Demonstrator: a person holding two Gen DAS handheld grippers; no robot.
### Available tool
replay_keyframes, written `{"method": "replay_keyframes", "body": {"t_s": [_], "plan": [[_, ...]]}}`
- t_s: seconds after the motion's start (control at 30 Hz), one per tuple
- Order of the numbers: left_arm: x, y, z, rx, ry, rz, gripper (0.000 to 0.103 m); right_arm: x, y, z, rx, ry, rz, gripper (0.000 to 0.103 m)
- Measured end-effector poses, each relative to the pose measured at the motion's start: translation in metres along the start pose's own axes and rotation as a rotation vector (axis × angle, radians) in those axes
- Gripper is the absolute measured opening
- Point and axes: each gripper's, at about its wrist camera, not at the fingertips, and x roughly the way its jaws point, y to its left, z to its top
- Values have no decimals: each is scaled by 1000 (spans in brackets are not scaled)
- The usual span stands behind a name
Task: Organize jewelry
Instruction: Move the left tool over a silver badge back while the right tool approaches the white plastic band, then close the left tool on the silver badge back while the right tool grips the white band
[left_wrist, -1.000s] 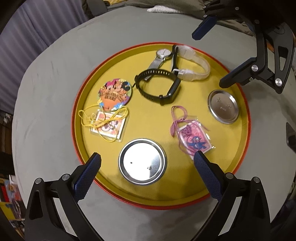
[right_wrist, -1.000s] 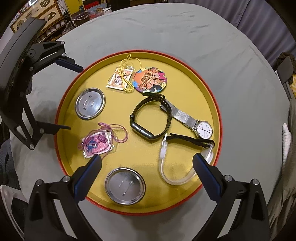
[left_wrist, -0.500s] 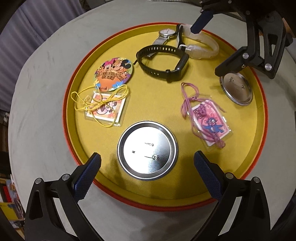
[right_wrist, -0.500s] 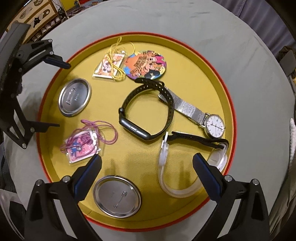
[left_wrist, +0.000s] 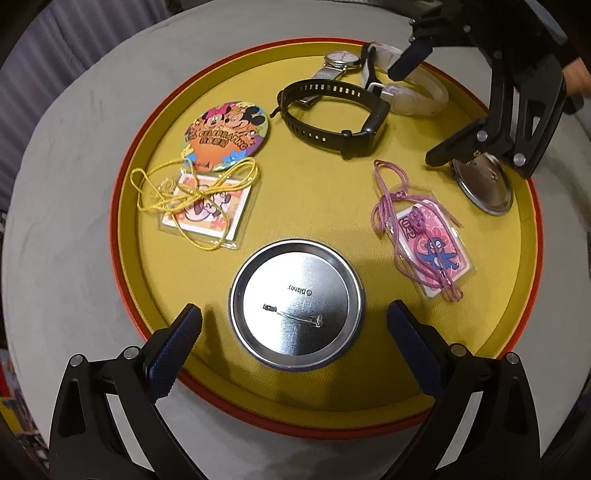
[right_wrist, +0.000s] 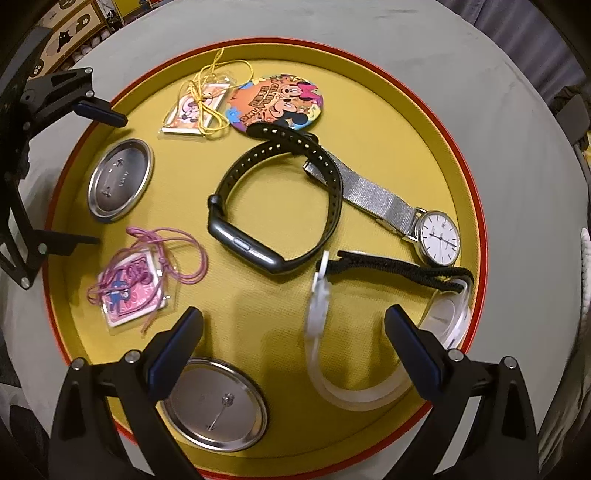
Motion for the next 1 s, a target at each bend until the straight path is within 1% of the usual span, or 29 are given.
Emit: {"method": "replay_keyframes", "body": {"t_s": [0.07, 0.1, 0.23, 0.4, 0.7, 0.73, 0.77, 0.8, 0.87, 0.9, 1.0], "plan": [[3, 6, -3, -24, -2, -29, 98, 2, -4, -1, 8, -1, -1, 95], [4, 7, -4, -24, -8, -31, 98, 4, -5, -2, 9, -3, -2, 95], [7, 9, -8, -15, -19, -32, 98, 10, -2, -6, 19, -11, 5, 94], [9, 10, -7, -18, -22, -32, 98, 15, -11, -8, 41, -13, 33, 94], [6, 8, -7, -27, -28, -25, 98, 18, -22, -7, 46, -16, 33, 94], [6, 8, -6, -30, -26, -26, 97, 19, -23, -7, 46, -16, 34, 94], [6, 6, -3, -30, -26, -26, 94, 17, -23, -7, 48, -18, 33, 93], [5, 5, -1, -29, -29, -26, 92, 16, -24, -7, 52, -20, 32, 91], [2, 3, 2, -30, -40, -24, 77, 14, -20, -7, 57, -23, 30, 87], [0, 3, 4, -30, -45, -22, 73, 13, -23, -7, 63, -26, 29, 83], [0, 1, 7, -31, -41, -19, 72, 12, -28, -6, 79, -33, 25, 68]]}}
